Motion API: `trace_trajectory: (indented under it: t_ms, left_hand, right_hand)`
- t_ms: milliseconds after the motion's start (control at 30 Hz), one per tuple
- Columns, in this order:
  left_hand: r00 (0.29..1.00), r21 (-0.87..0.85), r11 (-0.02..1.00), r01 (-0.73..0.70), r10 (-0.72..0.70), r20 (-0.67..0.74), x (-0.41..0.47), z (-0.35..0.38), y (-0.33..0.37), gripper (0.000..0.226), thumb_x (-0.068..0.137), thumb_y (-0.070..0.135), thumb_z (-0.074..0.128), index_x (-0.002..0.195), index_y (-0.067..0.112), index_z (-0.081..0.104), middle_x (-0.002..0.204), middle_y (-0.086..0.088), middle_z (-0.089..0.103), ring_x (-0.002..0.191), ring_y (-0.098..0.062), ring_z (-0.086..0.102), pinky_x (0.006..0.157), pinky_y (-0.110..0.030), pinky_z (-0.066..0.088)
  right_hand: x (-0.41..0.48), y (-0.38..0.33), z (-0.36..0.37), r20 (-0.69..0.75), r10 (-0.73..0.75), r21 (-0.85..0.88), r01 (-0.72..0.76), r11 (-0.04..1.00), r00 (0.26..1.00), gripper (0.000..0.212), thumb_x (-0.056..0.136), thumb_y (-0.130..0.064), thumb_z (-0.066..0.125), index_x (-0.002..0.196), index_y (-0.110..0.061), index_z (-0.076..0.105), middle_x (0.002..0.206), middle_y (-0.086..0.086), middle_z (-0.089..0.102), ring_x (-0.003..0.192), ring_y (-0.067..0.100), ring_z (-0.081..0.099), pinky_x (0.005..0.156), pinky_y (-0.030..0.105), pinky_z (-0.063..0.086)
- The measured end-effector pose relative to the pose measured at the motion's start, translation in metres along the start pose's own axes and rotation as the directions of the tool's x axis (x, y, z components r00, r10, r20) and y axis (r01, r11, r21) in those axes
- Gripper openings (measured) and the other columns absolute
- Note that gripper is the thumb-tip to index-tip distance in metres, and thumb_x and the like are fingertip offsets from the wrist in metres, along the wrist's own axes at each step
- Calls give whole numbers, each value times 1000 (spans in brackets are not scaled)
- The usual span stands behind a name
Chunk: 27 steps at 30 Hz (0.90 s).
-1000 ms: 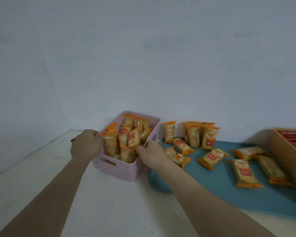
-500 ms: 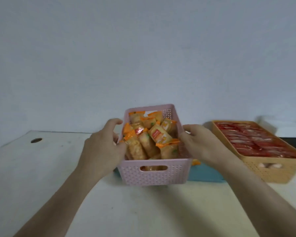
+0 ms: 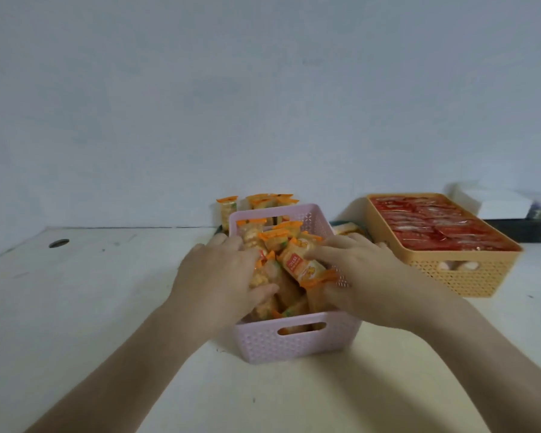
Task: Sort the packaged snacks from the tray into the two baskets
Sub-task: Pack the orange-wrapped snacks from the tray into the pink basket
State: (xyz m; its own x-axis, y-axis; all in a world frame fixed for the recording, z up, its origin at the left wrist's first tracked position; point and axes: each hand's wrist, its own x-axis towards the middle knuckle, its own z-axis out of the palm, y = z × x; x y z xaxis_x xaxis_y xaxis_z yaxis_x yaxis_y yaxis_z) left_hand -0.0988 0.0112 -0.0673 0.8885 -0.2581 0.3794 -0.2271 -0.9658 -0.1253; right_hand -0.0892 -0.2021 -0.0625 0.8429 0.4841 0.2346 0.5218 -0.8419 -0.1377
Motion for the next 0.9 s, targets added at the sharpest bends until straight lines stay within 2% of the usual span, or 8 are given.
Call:
trace_trajectory:
  t_ms: [100, 200, 267, 367, 500, 633, 733, 900]
  left_hand:
    - [987, -3, 989, -151, 151, 58, 8, -7, 6, 38, 89, 58, 48, 112, 33, 63, 102, 11, 54, 105, -12, 50, 77, -27, 40]
    - [932, -81, 967, -241, 254, 257, 18, -10, 22, 30, 87, 53, 54, 87, 27, 69, 77, 10, 61, 77, -11, 58, 54, -24, 34]
    - [889, -33, 953, -300, 292, 354, 24, -7, 34, 33, 87, 48, 55, 66, 22, 55, 66, 6, 54, 65, -16, 54, 49, -27, 32]
    - [858, 48, 927, -372, 324, 398, 31, 3, 47, 35, 91, 29, 52, 60, 24, 37, 62, 4, 42, 54, -15, 41, 50, -30, 34]
    - [878, -71, 957, -281, 286, 385, 33, 11, 47, 24, 86, 28, 56, 65, 24, 44, 65, 3, 50, 60, -17, 49, 54, -32, 43]
    - [955, -324, 944, -63, 152, 256, 30, 13, 29, 23, 74, 32, 69, 83, 32, 48, 73, 10, 56, 69, -6, 52, 59, -29, 43]
    - [989, -541, 841, 17, 67, 135, 25, 5, 20, 41, 73, 30, 78, 97, 42, 47, 86, 17, 53, 76, 0, 52, 64, -21, 39]
    - [989, -580, 815, 9, 76, 123, 10, -11, 14, 40, 71, 28, 84, 89, 51, 58, 91, 22, 58, 85, -1, 56, 78, -24, 46]
  right_hand:
    - [2, 2, -3, 131, -40, 61, 32, 998, 991, 40, 89, -27, 53, 127, -37, 56, 129, -10, 49, 122, 14, 47, 101, 34, 41]
    - [4, 5, 1, 95, -48, 58, 42, 997, 994, 28, 89, -24, 55, 115, -30, 63, 116, -7, 50, 110, 13, 51, 94, 28, 44]
    - [4, 5, 4, 80, -41, 59, 37, 998, 996, 24, 88, -25, 55, 111, -27, 64, 113, -6, 50, 105, 13, 51, 90, 27, 44]
    - [1, 8, 9, 43, -49, 92, 45, 995, 998, 19, 85, -24, 56, 103, -25, 63, 109, -7, 51, 99, 10, 51, 85, 27, 46]
    - [-4, 13, 12, -39, -31, 167, 37, 985, 999, 8, 79, -24, 60, 87, -24, 60, 94, -9, 54, 87, 10, 51, 77, 28, 47]
    - [-8, 11, 15, -61, -29, 107, 36, 994, 998, 12, 74, -33, 43, 83, -26, 46, 86, -10, 48, 86, 14, 49, 73, 34, 44]
    - [-9, 8, 17, -71, -37, 22, 39, 999, 997, 18, 75, -40, 35, 85, -26, 41, 83, -11, 48, 88, 19, 53, 72, 40, 47]
    - [-6, 9, 21, -65, 0, 126, 8, 992, 998, 30, 83, -44, 44, 106, -29, 56, 98, -9, 63, 98, 15, 52, 80, 39, 48]
